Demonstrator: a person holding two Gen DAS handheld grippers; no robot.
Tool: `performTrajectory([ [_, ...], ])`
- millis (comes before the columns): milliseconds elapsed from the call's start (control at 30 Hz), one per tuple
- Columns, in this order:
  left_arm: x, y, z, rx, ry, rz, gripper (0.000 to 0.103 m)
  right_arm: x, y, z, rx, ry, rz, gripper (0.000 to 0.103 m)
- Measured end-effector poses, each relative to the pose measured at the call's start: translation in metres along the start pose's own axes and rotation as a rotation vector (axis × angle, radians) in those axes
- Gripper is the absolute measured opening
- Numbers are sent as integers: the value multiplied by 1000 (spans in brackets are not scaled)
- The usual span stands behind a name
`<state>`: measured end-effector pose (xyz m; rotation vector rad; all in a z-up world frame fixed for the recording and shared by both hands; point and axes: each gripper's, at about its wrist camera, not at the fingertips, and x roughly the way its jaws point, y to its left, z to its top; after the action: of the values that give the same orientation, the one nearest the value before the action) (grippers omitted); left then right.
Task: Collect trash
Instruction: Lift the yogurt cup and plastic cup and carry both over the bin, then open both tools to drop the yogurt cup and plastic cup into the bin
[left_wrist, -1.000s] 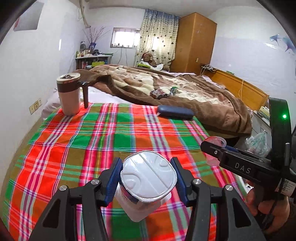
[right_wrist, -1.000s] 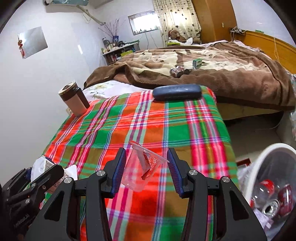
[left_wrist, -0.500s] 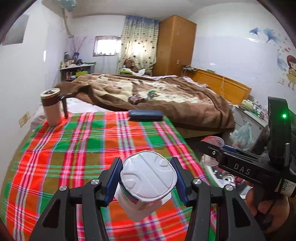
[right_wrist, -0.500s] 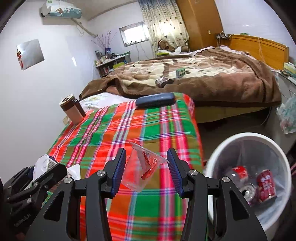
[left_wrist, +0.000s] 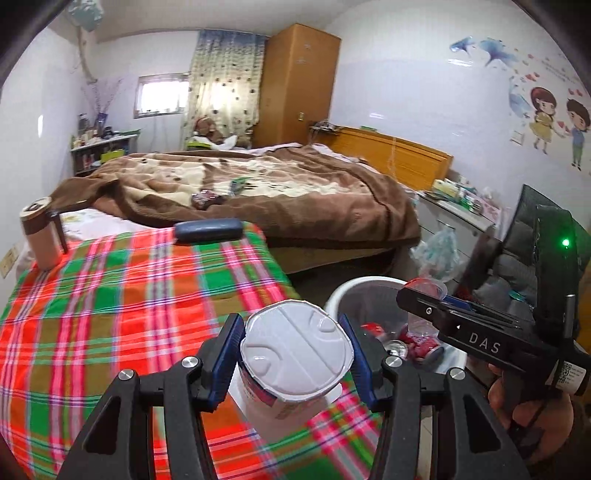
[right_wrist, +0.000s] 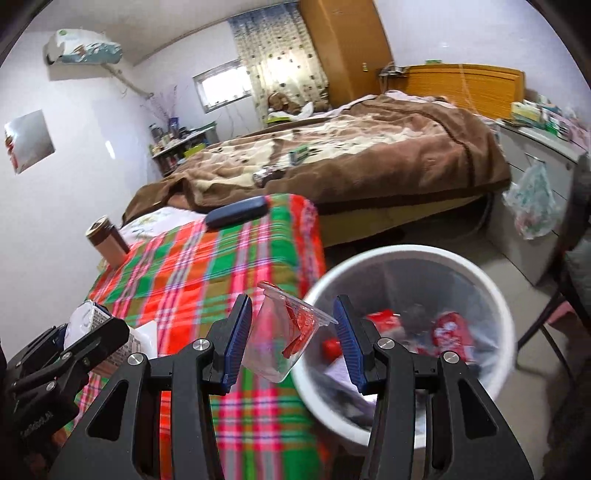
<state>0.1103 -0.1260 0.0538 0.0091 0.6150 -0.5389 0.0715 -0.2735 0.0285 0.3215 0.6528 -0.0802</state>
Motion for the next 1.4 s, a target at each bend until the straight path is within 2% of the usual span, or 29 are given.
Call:
performTrajectory([
  [200, 23, -34, 4, 39, 28, -73, 54, -3, -32, -3, 27, 7, -80, 47],
  [433, 58, -66, 5, 66, 77, -125, 54, -4, -61, -5, 39, 24, -149, 47],
  [667, 89, -87, 2, 86, 129, -159, 54, 0, -84, -9, 52, 65, -182, 47],
  [1000, 104, -95, 1, 92, 145, -144, 54, 7, -96, -8, 37, 110, -213, 48],
  [1067, 104, -94, 2, 92, 149, -133, 56, 8, -96, -9, 32, 113, -224, 48],
  [1133, 103, -93, 2, 88, 144, -134, 63, 7, -98, -9, 30, 112, -230, 56],
  [1200, 100, -91, 3, 83, 135, -134, 69, 5, -97, -8, 26, 106, -231, 58],
  [1400, 94, -87, 2, 74, 132, -131, 70, 1, -96, -7, 21, 97, -250, 59],
])
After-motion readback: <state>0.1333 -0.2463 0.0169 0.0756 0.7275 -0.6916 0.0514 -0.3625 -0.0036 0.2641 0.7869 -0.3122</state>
